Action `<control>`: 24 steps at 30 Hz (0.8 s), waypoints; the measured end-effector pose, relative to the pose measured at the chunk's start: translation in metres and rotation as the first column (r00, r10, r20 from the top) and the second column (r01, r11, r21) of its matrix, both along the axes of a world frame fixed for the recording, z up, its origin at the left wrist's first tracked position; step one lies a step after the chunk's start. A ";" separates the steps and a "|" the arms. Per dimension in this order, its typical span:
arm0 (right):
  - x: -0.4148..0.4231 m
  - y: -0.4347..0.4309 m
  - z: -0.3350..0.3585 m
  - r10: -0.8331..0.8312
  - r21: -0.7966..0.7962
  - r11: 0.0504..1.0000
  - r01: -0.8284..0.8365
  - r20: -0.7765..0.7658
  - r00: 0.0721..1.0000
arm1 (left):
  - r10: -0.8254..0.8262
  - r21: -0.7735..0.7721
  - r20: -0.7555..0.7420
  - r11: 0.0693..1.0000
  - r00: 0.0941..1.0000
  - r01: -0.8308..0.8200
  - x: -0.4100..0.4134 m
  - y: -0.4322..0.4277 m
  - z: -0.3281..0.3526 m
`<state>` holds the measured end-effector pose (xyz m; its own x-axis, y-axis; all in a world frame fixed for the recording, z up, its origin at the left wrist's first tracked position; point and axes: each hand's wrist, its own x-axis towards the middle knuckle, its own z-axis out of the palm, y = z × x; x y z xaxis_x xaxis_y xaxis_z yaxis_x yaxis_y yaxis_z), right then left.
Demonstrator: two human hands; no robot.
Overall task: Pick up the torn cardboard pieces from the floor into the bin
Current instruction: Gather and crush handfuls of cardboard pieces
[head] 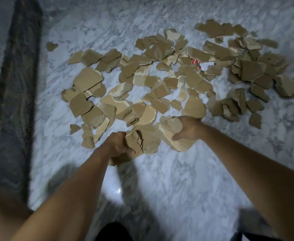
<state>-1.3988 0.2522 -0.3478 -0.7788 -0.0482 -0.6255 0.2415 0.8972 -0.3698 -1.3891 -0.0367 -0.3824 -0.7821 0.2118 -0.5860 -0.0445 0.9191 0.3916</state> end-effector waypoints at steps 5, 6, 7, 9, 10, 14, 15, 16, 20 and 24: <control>-0.009 0.046 0.021 0.102 0.345 0.934 -0.092 -0.011 0.995 | -0.021 0.129 0.018 0.992 1.000 0.018 -0.030 0.020 0.028; -0.004 0.046 0.015 0.126 0.393 0.915 -0.093 -0.057 0.990 | -0.088 0.120 -0.010 0.989 0.996 0.088 -0.034 0.030 0.026; 0.005 0.044 0.007 0.141 0.420 0.904 -0.084 -0.108 0.984 | -0.182 0.085 -0.046 0.979 0.982 0.185 -0.035 0.041 0.023; 0.027 0.038 -0.015 0.160 0.447 0.892 -0.072 -0.163 0.974 | -0.358 -0.049 -0.101 0.934 0.928 0.354 -0.027 0.062 0.008; 0.040 0.034 -0.023 0.172 0.456 0.887 -0.075 -0.174 0.970 | -0.398 -0.107 -0.111 0.916 0.911 0.387 -0.019 0.071 0.000; 0.055 0.041 -0.041 0.152 0.416 0.908 -0.054 -0.207 0.966 | -0.420 -0.201 -0.134 0.899 0.898 0.390 -0.007 0.084 -0.027; 0.048 0.046 -0.039 0.105 0.359 0.933 -0.041 -0.162 0.981 | -0.423 -0.197 -0.131 0.897 0.896 0.395 -0.008 0.084 -0.027; 0.039 0.050 -0.035 0.047 0.292 0.956 -0.014 -0.108 0.993 | -0.424 -0.183 -0.125 0.899 0.897 0.399 -0.010 0.085 -0.027; -0.009 0.045 -0.018 0.012 0.170 0.985 -0.003 -0.050 0.999 | -0.317 -0.067 -0.127 0.948 0.940 0.311 -0.004 0.081 -0.016; -0.042 0.014 -0.015 0.155 0.214 0.967 -0.138 -0.068 0.986 | -0.175 0.066 -0.071 0.981 0.982 0.180 -0.010 0.059 -0.004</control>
<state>-1.4407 0.2661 -0.3626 -0.8225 -0.0416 -0.5672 0.0778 0.9797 -0.1847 -1.3987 0.0228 -0.3863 -0.7639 0.3906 -0.5137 0.1445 0.8794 0.4536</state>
